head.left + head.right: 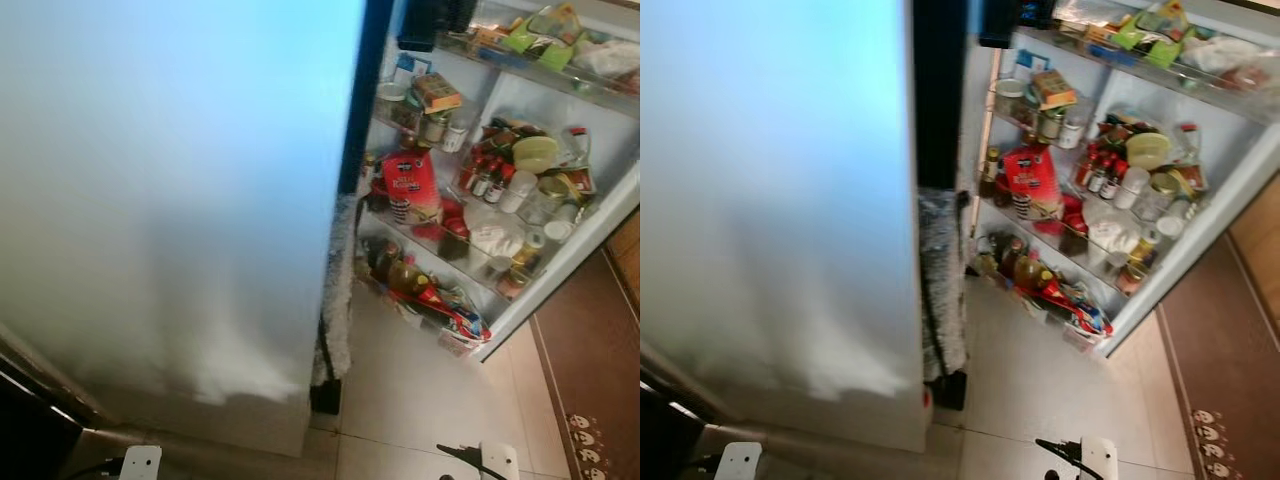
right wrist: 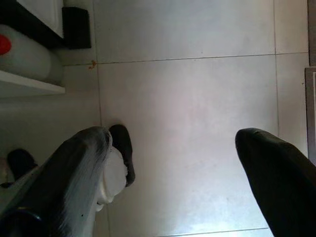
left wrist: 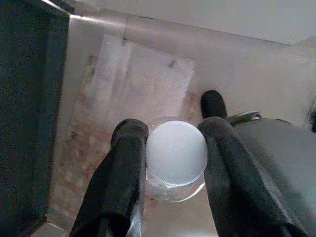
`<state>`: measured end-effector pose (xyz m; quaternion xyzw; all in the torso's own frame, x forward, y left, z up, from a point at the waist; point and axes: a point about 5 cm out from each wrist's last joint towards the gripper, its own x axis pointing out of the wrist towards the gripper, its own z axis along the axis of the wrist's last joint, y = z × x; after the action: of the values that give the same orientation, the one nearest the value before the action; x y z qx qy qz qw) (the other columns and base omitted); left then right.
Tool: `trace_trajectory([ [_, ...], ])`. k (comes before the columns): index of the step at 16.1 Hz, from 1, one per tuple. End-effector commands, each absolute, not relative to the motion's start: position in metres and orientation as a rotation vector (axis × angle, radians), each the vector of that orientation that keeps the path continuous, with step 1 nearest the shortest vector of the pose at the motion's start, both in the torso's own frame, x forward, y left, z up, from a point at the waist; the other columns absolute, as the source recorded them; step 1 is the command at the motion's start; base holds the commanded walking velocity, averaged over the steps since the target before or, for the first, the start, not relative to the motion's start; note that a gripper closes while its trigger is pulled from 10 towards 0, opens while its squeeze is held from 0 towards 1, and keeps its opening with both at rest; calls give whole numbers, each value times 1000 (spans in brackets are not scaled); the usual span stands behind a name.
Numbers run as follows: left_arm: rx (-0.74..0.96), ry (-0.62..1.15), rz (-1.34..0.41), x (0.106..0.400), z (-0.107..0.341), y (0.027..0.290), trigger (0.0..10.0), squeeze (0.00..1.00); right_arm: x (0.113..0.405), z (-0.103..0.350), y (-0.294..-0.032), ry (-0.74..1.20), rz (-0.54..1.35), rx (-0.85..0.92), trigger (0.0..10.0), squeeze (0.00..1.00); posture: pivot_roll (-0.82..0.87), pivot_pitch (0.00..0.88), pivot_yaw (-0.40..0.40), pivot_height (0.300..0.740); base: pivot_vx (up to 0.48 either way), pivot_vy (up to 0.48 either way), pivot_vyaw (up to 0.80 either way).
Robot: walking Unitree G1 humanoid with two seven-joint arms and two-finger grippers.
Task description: Restocking fridge
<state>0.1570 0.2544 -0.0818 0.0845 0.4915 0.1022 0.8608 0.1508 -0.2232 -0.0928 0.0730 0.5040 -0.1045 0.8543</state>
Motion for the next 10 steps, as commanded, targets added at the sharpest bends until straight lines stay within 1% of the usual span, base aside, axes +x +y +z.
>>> trace_trajectory([
  [1, 185, 1058, 204, 152, -85, 252, 10000, 0, 146, -94, -227, 1083, -208, 114, 10000, 0, -128, 53, -51, 740, 0, -360, 569],
  [3, 191, 1059, 199, 153, -85, 252, 10000, 0, 146, -94, -228, 1084, -206, 117, 10000, 0, -127, 49, -49, 740, 0, -356, 800],
  [10, 207, 1059, 185, 153, -84, 253, 10000, 0, 144, -95, -223, 1081, -210, 147, 10000, 0, -132, 23, -38, 740, 0, -355, 0],
])
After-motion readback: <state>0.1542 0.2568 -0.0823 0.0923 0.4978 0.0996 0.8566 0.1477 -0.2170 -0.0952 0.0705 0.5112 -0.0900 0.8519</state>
